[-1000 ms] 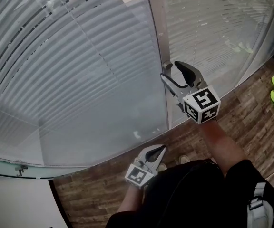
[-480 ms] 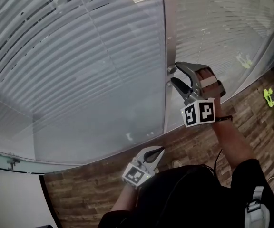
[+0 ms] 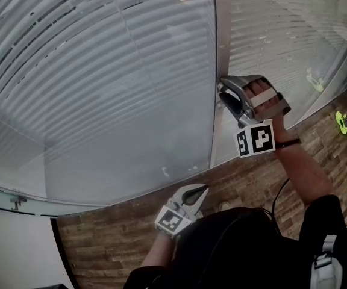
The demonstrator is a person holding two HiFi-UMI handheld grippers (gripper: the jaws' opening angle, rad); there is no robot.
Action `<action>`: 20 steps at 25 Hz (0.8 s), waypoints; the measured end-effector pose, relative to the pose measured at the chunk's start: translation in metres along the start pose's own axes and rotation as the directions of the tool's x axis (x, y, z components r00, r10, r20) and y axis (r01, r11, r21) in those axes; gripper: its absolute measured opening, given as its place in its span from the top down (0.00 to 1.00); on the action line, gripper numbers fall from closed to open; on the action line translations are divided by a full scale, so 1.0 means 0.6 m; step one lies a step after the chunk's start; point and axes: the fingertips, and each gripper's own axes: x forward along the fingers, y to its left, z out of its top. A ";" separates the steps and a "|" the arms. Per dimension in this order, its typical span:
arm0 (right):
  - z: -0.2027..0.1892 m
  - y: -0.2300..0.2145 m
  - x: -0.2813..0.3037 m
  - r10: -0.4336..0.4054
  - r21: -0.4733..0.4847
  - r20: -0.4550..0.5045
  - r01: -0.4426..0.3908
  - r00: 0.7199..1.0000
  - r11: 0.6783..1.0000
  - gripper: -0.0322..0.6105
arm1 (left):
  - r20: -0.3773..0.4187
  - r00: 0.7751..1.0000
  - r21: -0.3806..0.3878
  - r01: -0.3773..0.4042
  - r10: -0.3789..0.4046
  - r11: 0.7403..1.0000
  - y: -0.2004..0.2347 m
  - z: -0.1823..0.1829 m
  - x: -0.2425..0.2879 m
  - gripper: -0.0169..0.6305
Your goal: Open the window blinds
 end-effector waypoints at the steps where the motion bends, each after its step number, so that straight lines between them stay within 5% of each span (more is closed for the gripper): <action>1: -0.001 0.002 0.000 0.005 -0.024 -0.002 -0.005 1.000 1.000 0.58 | 0.000 1.000 -0.002 -0.002 0.002 1.000 0.000 0.000 -0.001 0.97; 8: -0.005 0.010 0.006 0.008 -0.087 -0.019 -0.009 1.000 0.996 0.75 | -0.002 1.000 0.001 -0.001 0.001 1.000 0.000 -0.002 -0.001 0.97; 20: -0.005 0.006 0.005 0.003 0.003 -0.022 -0.003 1.000 1.000 0.74 | -0.005 1.000 0.004 -0.003 0.003 1.000 -0.004 -0.003 -0.003 0.97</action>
